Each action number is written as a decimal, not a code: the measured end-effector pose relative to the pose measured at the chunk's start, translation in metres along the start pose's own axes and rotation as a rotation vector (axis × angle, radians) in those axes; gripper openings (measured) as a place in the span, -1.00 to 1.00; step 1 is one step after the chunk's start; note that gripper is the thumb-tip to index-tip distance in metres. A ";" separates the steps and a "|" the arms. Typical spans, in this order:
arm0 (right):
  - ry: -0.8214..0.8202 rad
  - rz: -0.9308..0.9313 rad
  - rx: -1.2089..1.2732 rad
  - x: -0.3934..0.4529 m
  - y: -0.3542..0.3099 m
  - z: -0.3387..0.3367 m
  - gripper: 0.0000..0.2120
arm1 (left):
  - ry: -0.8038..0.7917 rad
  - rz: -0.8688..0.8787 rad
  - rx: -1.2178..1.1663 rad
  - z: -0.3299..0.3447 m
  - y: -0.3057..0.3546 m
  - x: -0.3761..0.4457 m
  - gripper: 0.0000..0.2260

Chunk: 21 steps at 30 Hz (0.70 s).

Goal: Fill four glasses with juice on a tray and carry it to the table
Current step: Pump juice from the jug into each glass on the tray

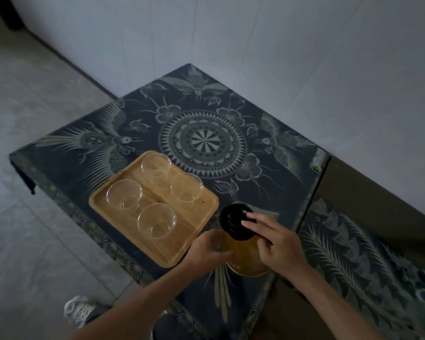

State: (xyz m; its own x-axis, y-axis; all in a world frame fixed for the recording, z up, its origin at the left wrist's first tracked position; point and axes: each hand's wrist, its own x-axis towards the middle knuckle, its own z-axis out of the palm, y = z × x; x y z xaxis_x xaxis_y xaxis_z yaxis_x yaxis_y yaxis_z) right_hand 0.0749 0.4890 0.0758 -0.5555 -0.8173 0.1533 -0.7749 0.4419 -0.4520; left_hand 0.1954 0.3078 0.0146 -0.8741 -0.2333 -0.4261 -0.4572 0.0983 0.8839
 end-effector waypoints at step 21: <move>-0.249 -0.236 -0.024 0.090 -0.122 -0.044 -0.49 | 0.211 0.149 -0.597 -0.043 -0.008 -0.070 -0.20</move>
State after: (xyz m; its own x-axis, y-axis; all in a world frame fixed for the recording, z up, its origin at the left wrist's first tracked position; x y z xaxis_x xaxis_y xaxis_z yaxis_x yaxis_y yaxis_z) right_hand 0.1061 0.3782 0.1836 -0.2720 -0.9618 0.0307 -0.8818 0.2363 -0.4081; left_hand 0.2676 0.2814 0.0455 -0.8419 -0.4500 -0.2979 -0.1106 -0.3963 0.9114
